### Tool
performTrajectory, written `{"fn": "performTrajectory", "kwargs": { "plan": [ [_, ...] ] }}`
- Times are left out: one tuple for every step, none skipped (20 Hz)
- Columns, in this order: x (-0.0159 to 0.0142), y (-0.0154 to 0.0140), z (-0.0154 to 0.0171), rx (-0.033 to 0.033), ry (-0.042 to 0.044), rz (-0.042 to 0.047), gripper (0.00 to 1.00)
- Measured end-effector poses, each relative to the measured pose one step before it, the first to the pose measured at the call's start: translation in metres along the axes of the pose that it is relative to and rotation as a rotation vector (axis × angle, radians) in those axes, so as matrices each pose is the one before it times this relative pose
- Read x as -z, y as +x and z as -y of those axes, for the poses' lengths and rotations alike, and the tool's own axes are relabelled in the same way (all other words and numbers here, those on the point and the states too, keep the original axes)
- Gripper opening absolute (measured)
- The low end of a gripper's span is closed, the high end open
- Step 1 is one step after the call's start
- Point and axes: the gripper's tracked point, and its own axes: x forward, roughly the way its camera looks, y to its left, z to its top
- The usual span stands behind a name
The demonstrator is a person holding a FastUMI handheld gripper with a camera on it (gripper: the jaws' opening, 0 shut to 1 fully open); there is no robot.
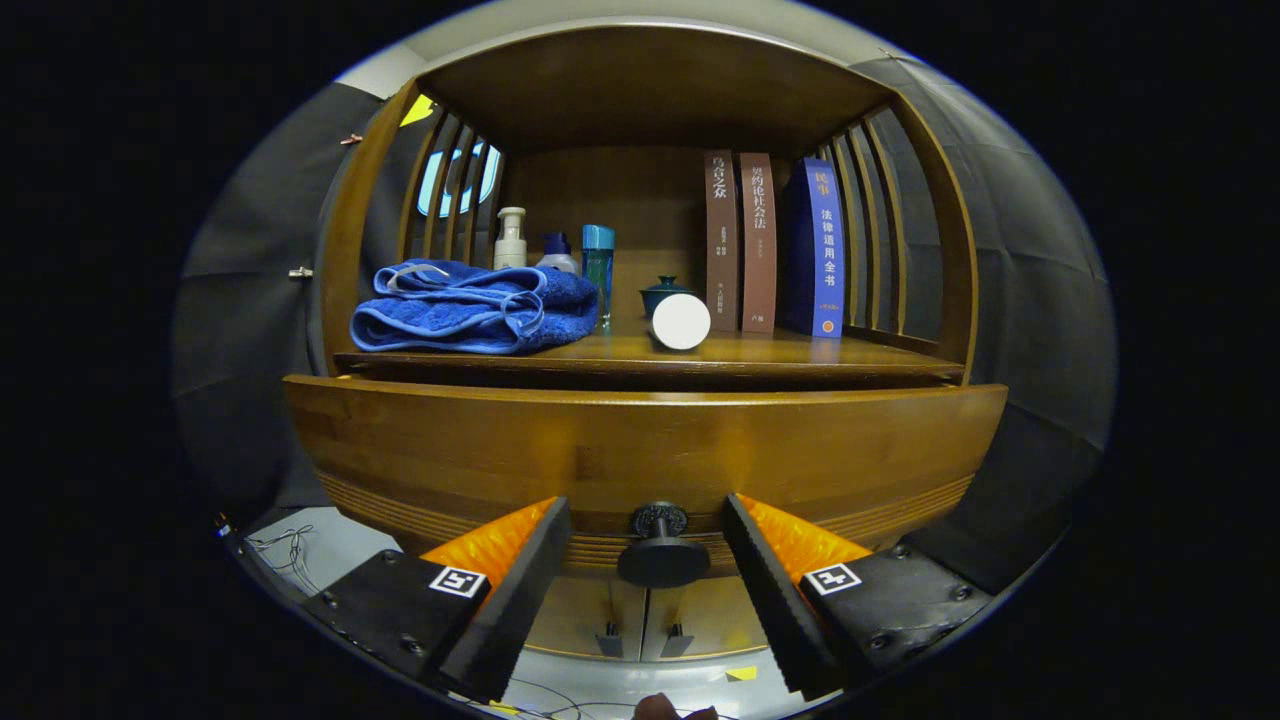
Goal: Pull open the drawer, take out the items inside it, and place them on the countertop above the cabinet.
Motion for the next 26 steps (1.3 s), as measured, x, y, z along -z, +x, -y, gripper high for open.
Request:
{"fn": "performTrajectory", "kwargs": {
  "plan": [
    [-0.00038, 0.00463, -0.00004, 0.00221, -0.00586, -0.00263, 1.0],
    [-0.00073, 0.00282, -0.00054, 0.00206, -0.0014, -0.00268, 0.99],
    [-0.00135, 0.00386, -0.00047, 0.00158, 0.0012, -0.00206, 0.99],
    [-0.00038, 0.00472, 0.00001, 0.00177, -0.00058, -0.00347, 1.0],
    [-0.00095, 0.00376, -0.00038, 0.00203, -0.00513, 0.00046, 0.99],
    [-0.00019, 0.00389, -0.00028, 0.00169, -0.00486, -0.00271, 1.0],
    [-0.0011, 0.00382, 0.0003, 0.00138, -0.0038, -0.00077, 0.99],
    [-0.00018, 0.00199, -0.00043, 0.00094, 0.00131, -0.00689, 1.0],
    [0.00004, 0.00015, -0.00128, 0.00376, 0.00584, -0.00455, 1.0],
    [-0.00066, -0.00121, -0.00046, 0.00166, -0.0114, 0.00449, 1.0],
    [-0.00082, 0.00025, 0.00095, 0.00083, -0.01729, 0.0029, 1.0],
    [0.00118, -0.00022, 0.00024, 0.00085, -0.003, -0.00103, 1.0],
    [-0.00033, 0.00017, -0.0001, -0.0012, 0.00513, 0.00077, 1.0],
    [-0.00112, -0.00104, -0.00043, -0.00097, 0.00297, 0.00375, 1.0],
    [-0.00332, -0.00138, 0.00133, -0.00018, -0.00827, 0.00849, 1.0],
    [-0.00541, -0.00201, 0.00179, 0.00183, -0.01085, 0.01486, 1.0],
    [-0.00755, -0.00383, 0.00101, 0.00106, -0.00723, 0.0187, 1.0],
    [-0.00851, -0.00571, 0.0008, -0.00187, 0.00064, 0.0207, 1.0],
    [-0.00804, -0.00558, -0.00074, -0.00568, 0.00464, 0.01425, 1.0],
    [-0.00821, -0.00838, -0.00026, -0.00548, 0.00431, 0.00928, 1.0],
    [-0.00787, -0.00734, -0.00032, -0.00582, 0.00521, 0.00868, 0.99],
    [-0.00896, -0.00848, -0.00014, -0.00601, 0.00545, 0.00992, 0.99],
    [-0.01003, -0.00915, -0.00069, -0.00764, -0.00076, 0.01123, 1.0],
    [-0.01068, -0.00896, -0.00114, -0.00825, -0.00162, 0.01405, 1.0],
    [-0.01146, -0.00965, -0.00217, -0.01154, -0.00054, 0.0149, 1.0],
    [-0.01258, -0.0095, -0.00249, -0.00872, -0.00145, 0.01543, 0.99]
  ]
}}
